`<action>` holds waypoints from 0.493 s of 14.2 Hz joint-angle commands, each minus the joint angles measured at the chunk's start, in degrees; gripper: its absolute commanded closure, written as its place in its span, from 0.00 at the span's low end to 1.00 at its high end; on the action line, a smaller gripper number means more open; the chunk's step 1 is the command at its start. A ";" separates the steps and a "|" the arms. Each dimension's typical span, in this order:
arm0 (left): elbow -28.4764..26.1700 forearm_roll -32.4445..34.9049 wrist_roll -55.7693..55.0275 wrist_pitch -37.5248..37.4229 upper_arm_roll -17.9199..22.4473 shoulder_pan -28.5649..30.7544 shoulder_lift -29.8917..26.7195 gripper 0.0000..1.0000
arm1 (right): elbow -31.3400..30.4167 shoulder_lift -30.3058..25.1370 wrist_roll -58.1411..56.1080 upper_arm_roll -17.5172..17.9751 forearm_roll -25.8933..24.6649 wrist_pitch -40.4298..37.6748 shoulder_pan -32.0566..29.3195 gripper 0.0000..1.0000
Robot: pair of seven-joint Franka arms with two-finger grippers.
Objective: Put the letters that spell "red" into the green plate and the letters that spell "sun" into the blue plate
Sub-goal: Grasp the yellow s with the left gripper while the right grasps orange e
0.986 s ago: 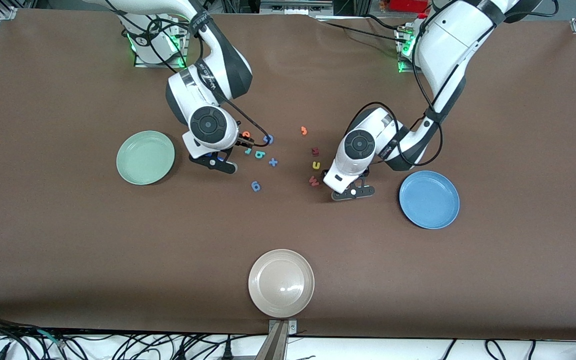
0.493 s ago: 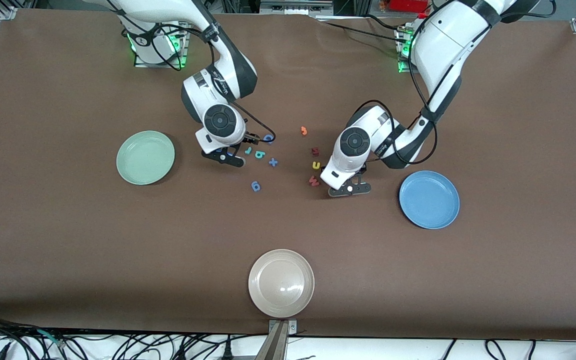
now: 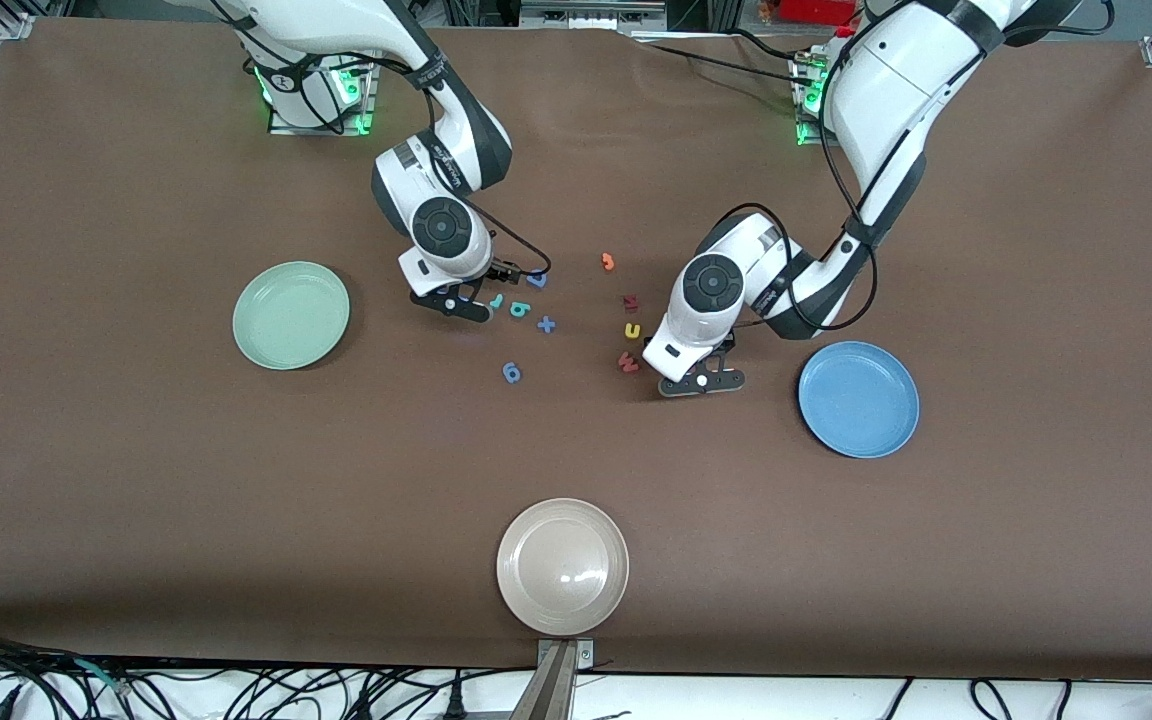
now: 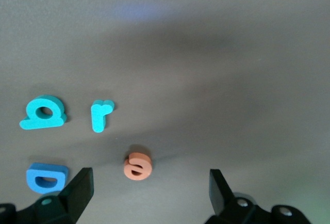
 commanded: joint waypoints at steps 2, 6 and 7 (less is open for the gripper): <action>0.03 1.90 -0.66 1.14 -0.20 0.30 0.54 0.38 | -3.10 -1.52 0.52 0.86 2.58 3.57 -0.11 0.01; -0.40 1.90 -0.66 1.14 -0.20 0.30 0.54 0.74 | -4.68 -1.43 0.52 1.30 3.64 6.46 -0.11 0.03; -0.32 1.90 -0.66 1.05 -0.20 0.38 0.45 0.85 | -4.77 -1.26 0.52 1.30 3.64 6.64 -0.11 0.09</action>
